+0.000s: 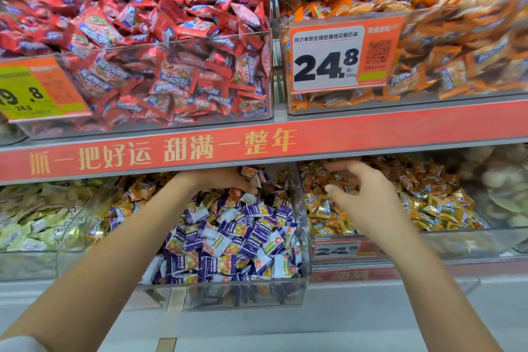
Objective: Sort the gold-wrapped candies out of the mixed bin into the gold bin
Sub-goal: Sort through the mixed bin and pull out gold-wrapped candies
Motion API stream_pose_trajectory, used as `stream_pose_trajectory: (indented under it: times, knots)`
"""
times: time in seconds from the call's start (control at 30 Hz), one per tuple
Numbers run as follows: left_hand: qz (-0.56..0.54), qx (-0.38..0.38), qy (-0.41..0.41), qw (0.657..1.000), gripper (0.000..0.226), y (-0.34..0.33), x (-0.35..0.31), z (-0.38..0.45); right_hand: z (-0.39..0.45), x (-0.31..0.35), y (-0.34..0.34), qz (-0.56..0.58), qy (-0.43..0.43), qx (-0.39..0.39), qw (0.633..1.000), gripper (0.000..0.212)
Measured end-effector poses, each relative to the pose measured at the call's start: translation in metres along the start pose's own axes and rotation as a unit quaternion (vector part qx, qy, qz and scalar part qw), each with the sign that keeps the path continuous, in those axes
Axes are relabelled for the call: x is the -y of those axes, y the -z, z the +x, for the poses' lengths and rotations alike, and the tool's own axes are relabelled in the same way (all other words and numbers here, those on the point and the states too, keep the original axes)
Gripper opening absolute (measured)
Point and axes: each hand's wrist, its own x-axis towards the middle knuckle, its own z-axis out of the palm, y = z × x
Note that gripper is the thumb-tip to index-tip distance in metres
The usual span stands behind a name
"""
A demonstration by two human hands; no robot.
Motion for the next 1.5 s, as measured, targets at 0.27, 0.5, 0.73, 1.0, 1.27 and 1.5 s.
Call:
stream_pose_trajectory:
  times: [0.27, 0.5, 0.73, 1.0, 1.27, 1.5]
  knots:
    - [-0.034, -0.047, 0.058, 0.997, 0.047, 0.014, -0.001, -0.047, -0.005, 0.012, -0.011, 0.075, 0.036, -0.007, 0.996, 0.02]
    - [-0.083, -0.124, 0.028, 0.988, 0.05, -0.007, 0.014, -0.073, -0.013, 0.015, -0.021, 0.091, 0.077, -0.022, 0.993, 0.024]
    - [-0.38, -0.159, -0.017, 0.911, 0.029, -0.029, 0.011, -0.091, -0.035, 0.043, -0.035, 0.123, 0.193, -0.001, 0.974, 0.025]
    - [-0.615, -0.117, -0.026, 0.78, 0.038, -0.069, -0.028, -0.112, -0.047, 0.044, -0.071, 0.057, 0.249, 0.066, 0.965, 0.022]
    - [-0.243, -0.312, -0.046, 0.917, 0.025, -0.051, -0.005, -0.088, -0.022, 0.012, -0.011, -0.058, 0.076, -0.105, 0.99, 0.015]
    - [0.097, -0.047, -0.093, 0.99, 0.058, -0.033, -0.027, 0.023, -0.012, -0.006, -0.006, -0.141, 0.013, -0.022, 0.99, 0.044]
